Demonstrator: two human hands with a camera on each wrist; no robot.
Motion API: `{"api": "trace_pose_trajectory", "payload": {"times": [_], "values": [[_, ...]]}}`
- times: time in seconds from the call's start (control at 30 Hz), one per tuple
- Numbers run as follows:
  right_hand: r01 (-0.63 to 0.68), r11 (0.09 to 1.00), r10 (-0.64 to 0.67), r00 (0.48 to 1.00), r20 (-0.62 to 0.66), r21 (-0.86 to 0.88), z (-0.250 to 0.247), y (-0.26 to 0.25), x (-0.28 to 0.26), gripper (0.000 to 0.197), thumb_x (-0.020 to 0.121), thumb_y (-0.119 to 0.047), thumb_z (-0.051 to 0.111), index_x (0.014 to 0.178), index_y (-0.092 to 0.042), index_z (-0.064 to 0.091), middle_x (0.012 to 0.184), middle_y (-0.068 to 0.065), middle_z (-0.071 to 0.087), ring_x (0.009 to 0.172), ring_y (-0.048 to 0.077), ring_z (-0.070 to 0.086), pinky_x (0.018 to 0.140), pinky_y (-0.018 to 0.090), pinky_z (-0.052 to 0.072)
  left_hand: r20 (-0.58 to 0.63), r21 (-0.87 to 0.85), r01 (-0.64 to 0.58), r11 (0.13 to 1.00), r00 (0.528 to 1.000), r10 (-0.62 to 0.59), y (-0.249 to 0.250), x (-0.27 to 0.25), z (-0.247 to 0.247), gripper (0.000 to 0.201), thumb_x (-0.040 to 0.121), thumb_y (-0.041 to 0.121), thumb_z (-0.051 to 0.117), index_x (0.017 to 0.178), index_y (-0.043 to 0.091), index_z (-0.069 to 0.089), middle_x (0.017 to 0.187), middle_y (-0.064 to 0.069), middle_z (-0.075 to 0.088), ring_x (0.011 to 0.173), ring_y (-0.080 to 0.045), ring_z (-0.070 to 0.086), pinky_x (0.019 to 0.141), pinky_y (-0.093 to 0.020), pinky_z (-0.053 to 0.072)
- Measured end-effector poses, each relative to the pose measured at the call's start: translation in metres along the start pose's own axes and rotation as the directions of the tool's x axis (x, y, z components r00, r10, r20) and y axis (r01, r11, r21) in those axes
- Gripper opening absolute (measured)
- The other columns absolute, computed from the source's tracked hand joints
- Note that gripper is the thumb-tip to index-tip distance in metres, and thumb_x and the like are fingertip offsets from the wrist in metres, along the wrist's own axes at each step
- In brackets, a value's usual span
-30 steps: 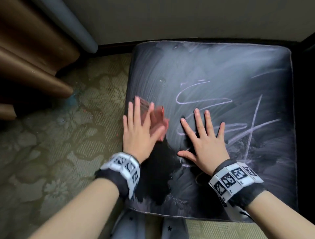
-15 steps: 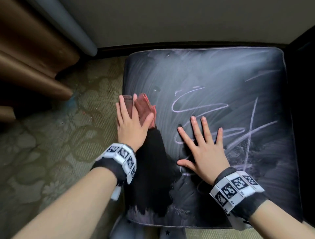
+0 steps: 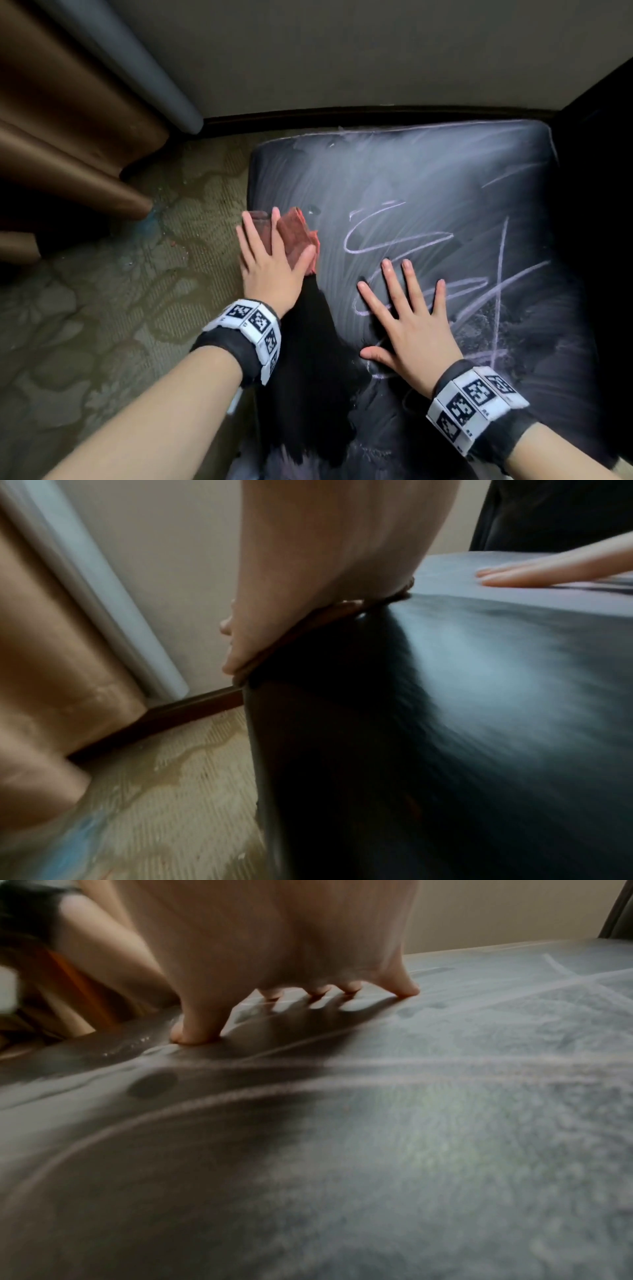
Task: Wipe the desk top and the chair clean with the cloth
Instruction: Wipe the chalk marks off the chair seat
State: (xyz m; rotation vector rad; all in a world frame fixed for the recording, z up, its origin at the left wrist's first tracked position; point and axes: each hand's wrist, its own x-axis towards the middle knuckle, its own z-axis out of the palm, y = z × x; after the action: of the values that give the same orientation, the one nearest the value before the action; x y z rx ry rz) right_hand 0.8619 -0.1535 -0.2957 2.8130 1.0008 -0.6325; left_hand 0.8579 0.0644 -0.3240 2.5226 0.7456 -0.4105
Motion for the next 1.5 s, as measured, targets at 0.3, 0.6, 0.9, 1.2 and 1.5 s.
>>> {"api": "trace_pose_trajectory", "payload": {"times": [0.3, 0.6, 0.9, 1.2, 1.5], "values": [[-0.005, 1.000, 0.005, 1.000, -0.011, 0.011, -0.002, 0.000, -0.001, 0.108, 0.052, -0.073, 0.066, 0.143, -0.026, 0.031, 0.152, 0.018, 0.023, 0.139, 0.042, 0.020, 0.096, 0.074, 0.024, -0.019, 0.185, -0.169, 0.968, 0.984, 0.176, -0.011, -0.063, 0.024, 0.074, 0.092, 0.066, 0.008, 0.151, 0.023, 0.007, 0.156, -0.024, 0.006, 0.143, -0.039, 0.006, 0.105, -0.059, 0.028], [0.010, 0.997, -0.008, 0.999, -0.031, 0.070, -0.028, 0.003, 0.015, 0.102, 0.034, -0.048, 0.089, 0.127, -0.020, 0.058, 0.137, 0.020, 0.048, 0.125, 0.044, 0.045, 0.090, 0.071, 0.033, -0.088, 0.100, 0.037, 0.994, 0.996, -0.028, 0.028, 0.012, 0.004, 0.085, 0.082, 0.068, 0.012, 0.152, 0.019, 0.011, 0.157, -0.019, -0.001, 0.145, -0.038, 0.003, 0.110, -0.059, 0.022], [0.036, 0.997, -0.044, 0.990, 0.136, 0.061, -0.049, 0.040, 0.072, 0.115, 0.067, -0.062, 0.068, 0.146, -0.037, -0.012, 0.152, 0.011, -0.026, 0.138, 0.039, -0.023, 0.100, 0.073, 0.008, -0.049, 0.110, 0.027, 0.994, 0.999, -0.022, 0.027, 0.029, -0.006, 0.089, 0.078, 0.077, 0.009, 0.150, 0.028, -0.010, 0.157, -0.013, -0.018, 0.145, -0.032, -0.012, 0.115, -0.052, 0.007], [0.030, 1.000, -0.029, 0.999, -0.041, 0.004, -0.034, 0.039, 0.072, 0.127, 0.027, -0.067, 0.081, 0.140, -0.027, 0.040, 0.148, 0.021, 0.030, 0.134, 0.047, 0.027, 0.082, 0.078, 0.029, -0.080, 0.176, -0.086, 0.981, 0.992, 0.101, 0.028, 0.031, -0.005, 0.084, 0.088, 0.069, 0.005, 0.150, 0.016, 0.021, 0.158, -0.015, -0.003, 0.145, -0.034, 0.001, 0.112, -0.052, 0.020], [0.029, 0.999, -0.028, 0.999, -0.038, 0.017, -0.036, 0.040, 0.072, 0.129, 0.027, -0.066, 0.081, 0.140, -0.025, 0.037, 0.148, 0.022, 0.030, 0.134, 0.048, 0.027, 0.082, 0.078, 0.029, 0.003, -0.042, 0.088, 0.995, 0.996, -0.088, 0.056, 0.132, -0.044, 0.073, 0.093, 0.058, 0.032, 0.152, 0.026, 0.003, 0.158, -0.005, -0.015, 0.145, -0.027, -0.011, 0.118, -0.048, 0.008]]}}
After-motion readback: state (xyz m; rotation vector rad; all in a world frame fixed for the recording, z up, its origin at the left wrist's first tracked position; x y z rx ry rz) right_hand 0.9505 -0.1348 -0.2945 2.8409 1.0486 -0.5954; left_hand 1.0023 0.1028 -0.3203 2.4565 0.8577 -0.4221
